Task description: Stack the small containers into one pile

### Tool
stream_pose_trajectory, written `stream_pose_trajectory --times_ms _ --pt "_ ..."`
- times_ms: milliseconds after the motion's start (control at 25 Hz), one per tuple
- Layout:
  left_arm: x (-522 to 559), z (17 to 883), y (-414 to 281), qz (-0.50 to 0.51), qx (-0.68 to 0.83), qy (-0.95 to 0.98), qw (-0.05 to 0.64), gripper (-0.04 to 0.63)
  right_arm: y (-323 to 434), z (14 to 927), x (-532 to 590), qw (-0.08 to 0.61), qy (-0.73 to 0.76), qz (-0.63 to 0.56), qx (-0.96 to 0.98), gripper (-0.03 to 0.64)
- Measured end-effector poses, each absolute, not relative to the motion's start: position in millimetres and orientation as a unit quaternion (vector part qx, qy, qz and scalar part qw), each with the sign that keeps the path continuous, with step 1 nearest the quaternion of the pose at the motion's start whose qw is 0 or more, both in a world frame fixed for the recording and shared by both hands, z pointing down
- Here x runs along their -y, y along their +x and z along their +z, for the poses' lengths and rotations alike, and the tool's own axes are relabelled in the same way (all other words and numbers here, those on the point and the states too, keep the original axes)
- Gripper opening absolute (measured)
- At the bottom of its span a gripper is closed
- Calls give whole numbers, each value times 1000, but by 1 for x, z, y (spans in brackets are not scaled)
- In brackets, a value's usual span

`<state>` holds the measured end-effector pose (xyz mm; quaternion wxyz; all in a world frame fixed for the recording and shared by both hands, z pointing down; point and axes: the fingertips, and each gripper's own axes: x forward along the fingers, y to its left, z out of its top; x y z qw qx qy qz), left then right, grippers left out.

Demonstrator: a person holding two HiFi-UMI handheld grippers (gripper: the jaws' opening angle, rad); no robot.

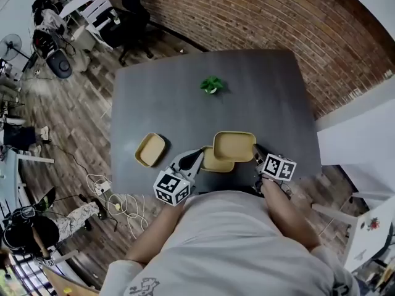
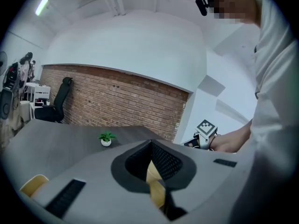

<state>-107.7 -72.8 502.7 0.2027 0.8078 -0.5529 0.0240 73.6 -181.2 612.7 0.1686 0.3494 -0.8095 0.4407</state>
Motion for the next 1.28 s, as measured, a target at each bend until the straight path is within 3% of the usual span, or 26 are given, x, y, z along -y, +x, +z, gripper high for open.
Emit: stream_pose_trajectory --times_ms 1280 --pt "50 584 -157 58 485 821 295 11 47 697 111 232 407 478 743 25"
